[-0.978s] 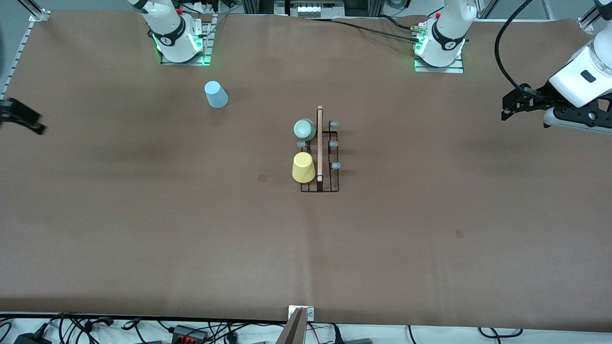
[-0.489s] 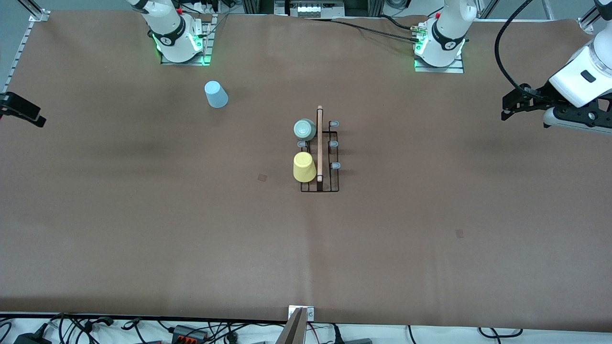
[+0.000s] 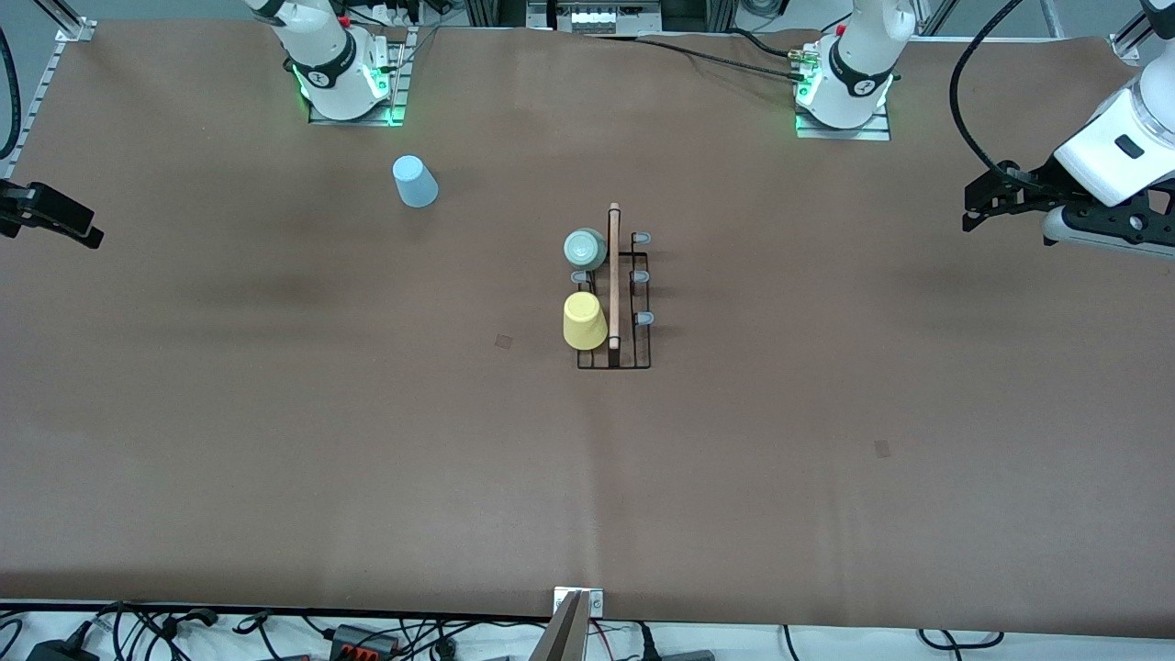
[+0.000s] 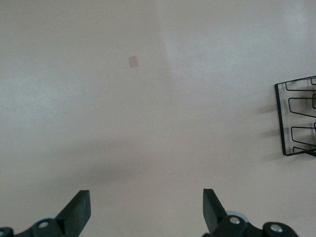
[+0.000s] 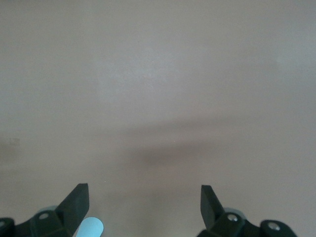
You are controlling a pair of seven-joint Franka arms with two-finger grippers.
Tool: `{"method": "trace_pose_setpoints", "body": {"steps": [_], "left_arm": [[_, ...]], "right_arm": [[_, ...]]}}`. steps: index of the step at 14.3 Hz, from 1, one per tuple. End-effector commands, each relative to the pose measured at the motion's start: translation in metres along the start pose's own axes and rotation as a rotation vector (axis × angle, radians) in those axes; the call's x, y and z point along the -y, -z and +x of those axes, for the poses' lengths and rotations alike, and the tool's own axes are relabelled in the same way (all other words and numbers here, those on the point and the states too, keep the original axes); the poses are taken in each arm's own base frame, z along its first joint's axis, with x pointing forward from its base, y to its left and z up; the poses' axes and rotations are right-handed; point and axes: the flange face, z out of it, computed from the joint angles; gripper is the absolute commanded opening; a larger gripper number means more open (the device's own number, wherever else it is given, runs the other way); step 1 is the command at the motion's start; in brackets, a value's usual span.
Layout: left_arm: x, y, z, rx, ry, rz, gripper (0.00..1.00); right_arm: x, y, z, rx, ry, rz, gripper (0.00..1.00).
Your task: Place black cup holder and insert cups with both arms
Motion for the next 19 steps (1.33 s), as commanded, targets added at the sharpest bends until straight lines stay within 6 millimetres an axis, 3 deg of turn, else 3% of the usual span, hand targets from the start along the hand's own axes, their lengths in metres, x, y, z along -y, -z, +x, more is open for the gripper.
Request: {"method": "trace_pose_setpoints", "body": {"steps": [1,19], "left_arm": [[0.000,0.005,0.003,-0.006,-0.017,-0.013,1.00],[-0.001,0.005,0.003,-0.006,-0.018,-0.013,1.00]], "right_arm": [[0.008,0.005,0.000,-0.011,0.023,0.005,1.00],[0.021,0.005,-0.001,0.004,0.022,0.087,1.00]]}}
